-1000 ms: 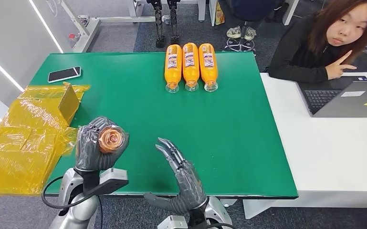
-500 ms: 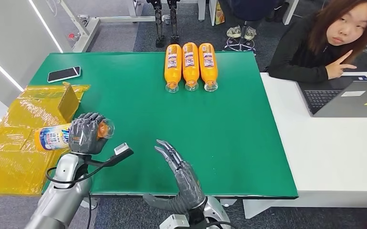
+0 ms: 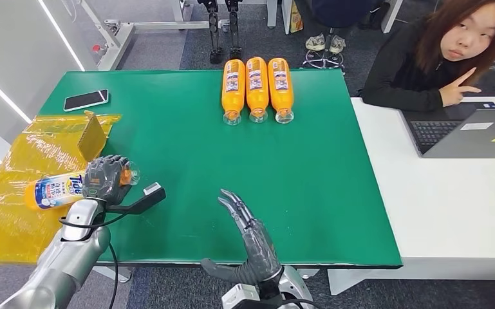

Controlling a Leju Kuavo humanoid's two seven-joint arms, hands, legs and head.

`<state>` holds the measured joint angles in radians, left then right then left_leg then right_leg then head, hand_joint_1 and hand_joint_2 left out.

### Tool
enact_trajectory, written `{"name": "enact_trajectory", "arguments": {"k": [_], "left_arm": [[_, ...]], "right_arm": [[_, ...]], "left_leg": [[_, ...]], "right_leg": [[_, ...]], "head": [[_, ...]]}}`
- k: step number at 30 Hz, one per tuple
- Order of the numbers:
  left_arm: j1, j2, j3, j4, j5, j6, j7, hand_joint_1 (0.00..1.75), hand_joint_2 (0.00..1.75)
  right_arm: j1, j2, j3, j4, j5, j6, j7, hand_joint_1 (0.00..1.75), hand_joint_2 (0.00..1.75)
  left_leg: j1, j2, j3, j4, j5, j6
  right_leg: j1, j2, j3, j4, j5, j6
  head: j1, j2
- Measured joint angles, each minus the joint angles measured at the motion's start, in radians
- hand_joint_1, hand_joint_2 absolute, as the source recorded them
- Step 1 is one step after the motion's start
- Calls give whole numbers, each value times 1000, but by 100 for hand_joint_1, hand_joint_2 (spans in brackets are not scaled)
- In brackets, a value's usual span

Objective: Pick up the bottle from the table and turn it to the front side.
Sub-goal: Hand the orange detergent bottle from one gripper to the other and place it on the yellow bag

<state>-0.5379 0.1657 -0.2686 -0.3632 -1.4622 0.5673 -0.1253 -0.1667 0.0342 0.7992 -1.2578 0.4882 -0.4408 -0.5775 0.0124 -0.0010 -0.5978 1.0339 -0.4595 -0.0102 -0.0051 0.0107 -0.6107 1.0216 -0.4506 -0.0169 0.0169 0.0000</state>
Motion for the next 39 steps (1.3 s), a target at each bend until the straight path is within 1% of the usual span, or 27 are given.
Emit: {"name": "enact_trajectory", "arguments": {"k": [1, 4, 5, 13, 21, 34, 37, 39], "left_arm": [[-1, 1, 0, 6, 0, 0, 0, 145, 175], [-6, 4, 0, 22, 0, 0, 0, 34, 175], [-7, 4, 0, 26, 0, 0, 0, 1, 175], [-7, 9, 0, 46, -5, 1, -2, 0, 175], [-5, 22, 0, 49, -29, 8, 8, 0, 175], [-5, 30, 0, 49, -34, 10, 5, 0, 175], [-5, 30, 0, 49, -19, 8, -34, 0, 175], [-5, 29, 6, 49, 26, 7, -100, 0, 175]], "right_arm": [[-1, 0, 0, 3, 0, 0, 0, 0, 175], [-2, -1, 0, 10, 0, -1, 0, 0, 175], [-2, -2, 0, 11, 0, -1, 0, 0, 175], [-3, -14, 4, 31, -19, -18, -32, 0, 175], [-51, -25, 26, 92, -112, -23, -99, 0, 175], [-60, -25, 45, 115, -108, -37, -89, 0, 175], [-60, -25, 46, 114, -105, -43, -73, 0, 175], [-60, -25, 47, 114, -105, -49, -67, 0, 175]], "left_leg": [[0, 0, 0, 0, 0, 0], [0, 0, 0, 0, 0, 0], [0, 0, 0, 0, 0, 0], [0, 0, 0, 0, 0, 0], [0, 0, 0, 0, 0, 0], [0, 0, -1, 0, 0, 0], [0, 0, -1, 0, 0, -1], [0, 0, 0, 0, 0, -1]], "right_leg": [[0, 0, 0, 0, 0, 0], [0, 0, 0, 0, 0, 0], [0, 0, 0, 0, 0, 0], [0, 0, 0, 0, 0, 0], [0, 0, 0, 1, 0, 0], [0, 0, -1, 1, 0, 0], [0, 0, -1, 1, 0, 0], [0, 0, -1, 1, 0, 0]], "head": [[0, 0], [0, 0], [0, 0], [0, 0], [0, 0], [0, 0], [0, 0], [0, 0]]}}
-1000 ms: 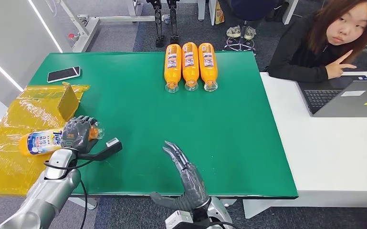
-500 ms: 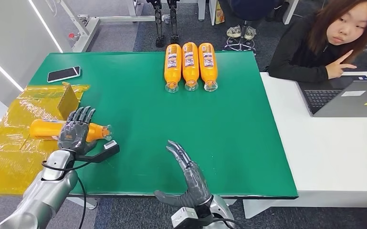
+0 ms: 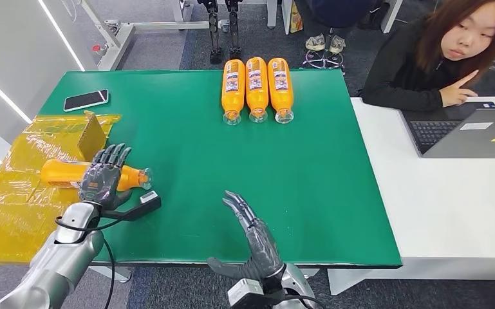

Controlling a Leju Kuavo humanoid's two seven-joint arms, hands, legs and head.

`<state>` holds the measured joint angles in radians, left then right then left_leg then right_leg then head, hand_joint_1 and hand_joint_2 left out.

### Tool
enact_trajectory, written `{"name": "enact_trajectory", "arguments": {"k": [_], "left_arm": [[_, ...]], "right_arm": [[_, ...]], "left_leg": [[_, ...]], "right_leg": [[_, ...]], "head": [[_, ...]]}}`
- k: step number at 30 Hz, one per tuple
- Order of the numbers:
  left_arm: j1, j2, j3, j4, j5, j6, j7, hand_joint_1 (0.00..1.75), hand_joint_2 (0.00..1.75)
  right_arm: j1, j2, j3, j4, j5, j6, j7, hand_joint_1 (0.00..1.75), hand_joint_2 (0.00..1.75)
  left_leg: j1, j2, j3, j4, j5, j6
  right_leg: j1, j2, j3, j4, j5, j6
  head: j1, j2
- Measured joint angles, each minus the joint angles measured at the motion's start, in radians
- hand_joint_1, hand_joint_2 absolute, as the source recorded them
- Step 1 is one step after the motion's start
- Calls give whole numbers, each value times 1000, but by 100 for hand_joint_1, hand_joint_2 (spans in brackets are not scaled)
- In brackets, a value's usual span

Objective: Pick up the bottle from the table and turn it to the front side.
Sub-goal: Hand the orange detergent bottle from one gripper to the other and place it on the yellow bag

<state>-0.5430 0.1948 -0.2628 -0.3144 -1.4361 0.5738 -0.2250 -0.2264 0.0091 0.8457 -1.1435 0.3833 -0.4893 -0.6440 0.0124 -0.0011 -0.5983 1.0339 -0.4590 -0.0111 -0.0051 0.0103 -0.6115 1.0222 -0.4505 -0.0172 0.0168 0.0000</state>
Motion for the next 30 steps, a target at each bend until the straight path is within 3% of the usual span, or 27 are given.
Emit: {"name": "enact_trajectory", "arguments": {"k": [3, 6, 10, 13, 17, 20, 24, 30], "left_arm": [[0, -10, 49, -11, 202, -21, -211, 0, 175], [25, -29, 118, -96, 572, -158, -412, 0, 175], [125, -35, 115, -352, 1130, -402, -474, 0, 175], [207, -38, 108, -560, 1323, -539, -479, 0, 175], [310, -63, 107, -812, 1443, -729, -479, 0, 175], [379, -94, 107, -960, 1464, -815, -479, 0, 175], [454, -122, 107, -1089, 1481, -849, -479, 0, 175], [518, -143, 94, -1174, 1480, -845, -479, 0, 175]], "right_arm": [[0, 0, 0, 0, -1, -8, 4, 0, 175], [-4, -1, 0, 3, -9, -10, 2, 0, 175], [-20, -1, -1, 8, -21, 1, 2, 0, 175], [-31, -4, -6, 17, -30, -1, -4, 0, 175], [-36, -19, -20, 26, -59, -21, -32, 0, 175], [-31, -46, -39, 11, -111, -52, -49, 0, 175], [-6, -109, -65, -69, -187, -96, -54, 0, 175], [39, -201, -91, -198, -246, -150, -55, 0, 175]], "left_leg": [[0, 0, 0, 0, 0, 0], [0, 1, 0, 0, 0, 0], [0, 2, 0, 0, 0, 0], [0, 2, -1, 0, 0, 0], [-1, 2, -1, 0, 0, 0], [-1, 2, -1, 0, -1, 0], [-1, 1, -1, 0, -1, 1], [-1, 1, -1, 0, -1, 1]], "right_leg": [[0, 0, -1, 0, 0, 0], [0, 1, -1, 0, 0, 0], [0, 2, -1, 0, 0, 0], [0, 2, -1, 0, 0, 0], [0, 2, -1, -1, 0, 0], [-1, 2, -1, -1, 0, 0], [-1, 1, -1, -2, 0, 0], [-1, 1, -1, -1, 0, 0]], "head": [[0, 0], [0, 0], [0, 0], [0, 0], [0, 0], [0, 0], [0, 0], [0, 0]]}}
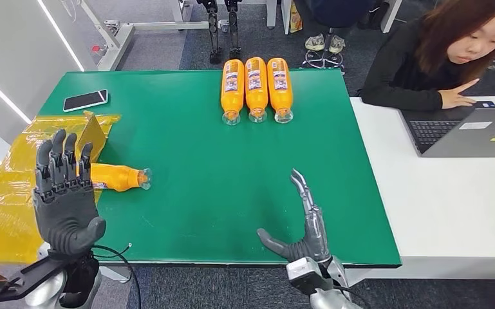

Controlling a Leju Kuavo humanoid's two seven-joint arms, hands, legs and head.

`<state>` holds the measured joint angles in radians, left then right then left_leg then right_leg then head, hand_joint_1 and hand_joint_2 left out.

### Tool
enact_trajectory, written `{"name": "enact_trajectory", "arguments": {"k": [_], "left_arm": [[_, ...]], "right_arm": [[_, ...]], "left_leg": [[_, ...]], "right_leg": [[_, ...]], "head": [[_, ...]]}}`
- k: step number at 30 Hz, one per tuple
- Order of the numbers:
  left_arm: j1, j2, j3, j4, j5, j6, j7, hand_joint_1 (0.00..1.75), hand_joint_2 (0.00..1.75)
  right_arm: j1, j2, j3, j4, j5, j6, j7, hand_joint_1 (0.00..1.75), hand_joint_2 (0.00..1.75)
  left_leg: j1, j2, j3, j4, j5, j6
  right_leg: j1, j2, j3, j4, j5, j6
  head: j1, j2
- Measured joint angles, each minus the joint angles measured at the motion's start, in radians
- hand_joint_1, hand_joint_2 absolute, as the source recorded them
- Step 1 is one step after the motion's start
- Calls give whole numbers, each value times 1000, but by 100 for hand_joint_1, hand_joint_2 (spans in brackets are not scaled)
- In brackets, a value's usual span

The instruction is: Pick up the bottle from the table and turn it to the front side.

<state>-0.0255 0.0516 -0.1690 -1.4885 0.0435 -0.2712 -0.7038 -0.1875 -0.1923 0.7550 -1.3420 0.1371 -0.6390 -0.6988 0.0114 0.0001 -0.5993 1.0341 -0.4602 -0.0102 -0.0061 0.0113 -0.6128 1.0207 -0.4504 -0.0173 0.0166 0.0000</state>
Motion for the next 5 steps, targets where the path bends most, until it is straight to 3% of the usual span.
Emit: {"name": "enact_trajectory", "arguments": {"k": [5], "left_arm": [[49, -15, -11, -42, -12, 21, 0, 0, 175]], "right_arm": [[51, -70, -24, -121, -11, -27, -3, 0, 175]], "left_leg": [[0, 0, -1, 0, 0, 0]], "right_leg": [[0, 0, 0, 0, 0, 0]], "head": [[0, 0]]}}
